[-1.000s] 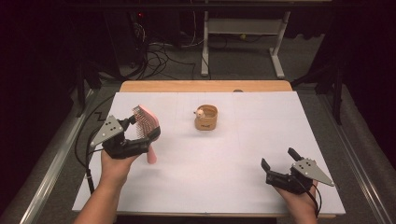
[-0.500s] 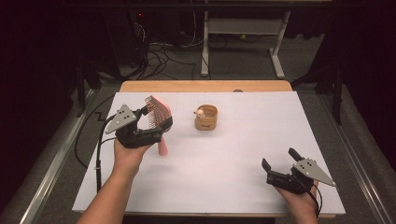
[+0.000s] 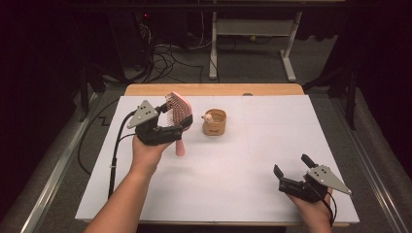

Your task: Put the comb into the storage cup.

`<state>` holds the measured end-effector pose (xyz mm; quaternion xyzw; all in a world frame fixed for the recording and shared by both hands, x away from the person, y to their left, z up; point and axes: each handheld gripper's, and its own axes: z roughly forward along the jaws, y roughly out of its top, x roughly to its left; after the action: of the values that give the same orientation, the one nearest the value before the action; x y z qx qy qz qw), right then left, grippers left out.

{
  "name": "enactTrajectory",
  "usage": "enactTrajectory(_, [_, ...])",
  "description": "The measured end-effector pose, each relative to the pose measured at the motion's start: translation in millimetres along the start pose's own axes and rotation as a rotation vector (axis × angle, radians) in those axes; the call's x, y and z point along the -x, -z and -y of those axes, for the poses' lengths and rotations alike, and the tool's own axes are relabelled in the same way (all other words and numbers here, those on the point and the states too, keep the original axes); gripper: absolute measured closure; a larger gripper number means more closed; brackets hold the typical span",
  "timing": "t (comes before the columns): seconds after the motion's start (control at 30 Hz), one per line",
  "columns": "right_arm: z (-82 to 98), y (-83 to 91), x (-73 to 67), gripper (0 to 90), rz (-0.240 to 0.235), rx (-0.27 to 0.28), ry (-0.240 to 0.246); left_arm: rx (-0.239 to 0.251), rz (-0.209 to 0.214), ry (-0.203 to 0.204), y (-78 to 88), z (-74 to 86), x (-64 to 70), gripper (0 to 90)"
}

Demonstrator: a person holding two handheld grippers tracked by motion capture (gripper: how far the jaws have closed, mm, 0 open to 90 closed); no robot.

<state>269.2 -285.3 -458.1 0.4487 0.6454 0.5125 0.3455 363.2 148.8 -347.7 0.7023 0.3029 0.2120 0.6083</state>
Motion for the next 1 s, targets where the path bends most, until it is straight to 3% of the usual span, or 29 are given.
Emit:
enactTrajectory(0.53, [-0.2, 1.3, 0.4, 0.2, 0.002, 0.006, -0.001, 0.002, 0.018, 0.006, -27.5, -6.1, 5.3, 20.0])
enactTrajectory(1.0, [0.2, 2.1, 1.0, 0.3, 0.001, 0.007, -0.007, 0.013, 0.028, 0.008, -42.0, -17.5, 5.5, 20.0])
